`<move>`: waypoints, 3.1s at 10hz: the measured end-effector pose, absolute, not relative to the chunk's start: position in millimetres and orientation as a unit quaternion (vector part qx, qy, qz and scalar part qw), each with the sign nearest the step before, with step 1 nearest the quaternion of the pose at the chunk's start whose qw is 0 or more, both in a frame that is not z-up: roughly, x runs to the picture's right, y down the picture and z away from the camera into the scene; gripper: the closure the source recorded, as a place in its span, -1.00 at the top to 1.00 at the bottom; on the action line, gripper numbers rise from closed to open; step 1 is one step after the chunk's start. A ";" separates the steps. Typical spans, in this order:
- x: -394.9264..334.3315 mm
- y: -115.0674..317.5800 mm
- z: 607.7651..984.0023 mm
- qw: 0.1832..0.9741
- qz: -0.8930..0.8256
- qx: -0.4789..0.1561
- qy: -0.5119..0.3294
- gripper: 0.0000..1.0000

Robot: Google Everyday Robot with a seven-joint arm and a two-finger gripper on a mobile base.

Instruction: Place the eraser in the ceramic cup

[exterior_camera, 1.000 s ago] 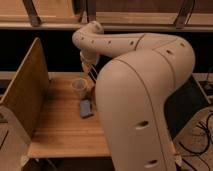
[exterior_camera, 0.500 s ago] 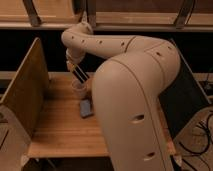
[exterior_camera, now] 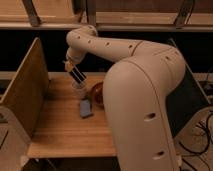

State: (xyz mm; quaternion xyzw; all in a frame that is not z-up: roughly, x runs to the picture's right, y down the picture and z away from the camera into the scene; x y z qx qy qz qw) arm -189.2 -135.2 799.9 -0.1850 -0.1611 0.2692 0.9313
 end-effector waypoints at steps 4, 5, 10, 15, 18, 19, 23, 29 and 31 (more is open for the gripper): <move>-183.0 -131.8 802.2 0.927 0.277 -0.187 -0.168 -1.00; -178.6 -128.8 806.4 0.925 0.281 -0.192 -0.170 -1.00; -177.1 -127.8 824.9 0.918 0.276 -0.213 -0.188 -1.00; -200.2 -112.8 858.0 0.908 0.259 -0.254 -0.211 -1.00; -204.0 -114.5 867.7 0.903 0.254 -0.262 -0.227 -0.82; -204.4 -115.6 868.0 0.902 0.252 -0.263 -0.231 -0.66; -198.9 -121.3 864.6 0.898 0.258 -0.257 -0.247 0.27; -191.3 -111.9 860.9 0.889 0.281 -0.256 -0.255 0.60; -191.0 -108.8 860.0 0.888 0.284 -0.257 -0.256 0.60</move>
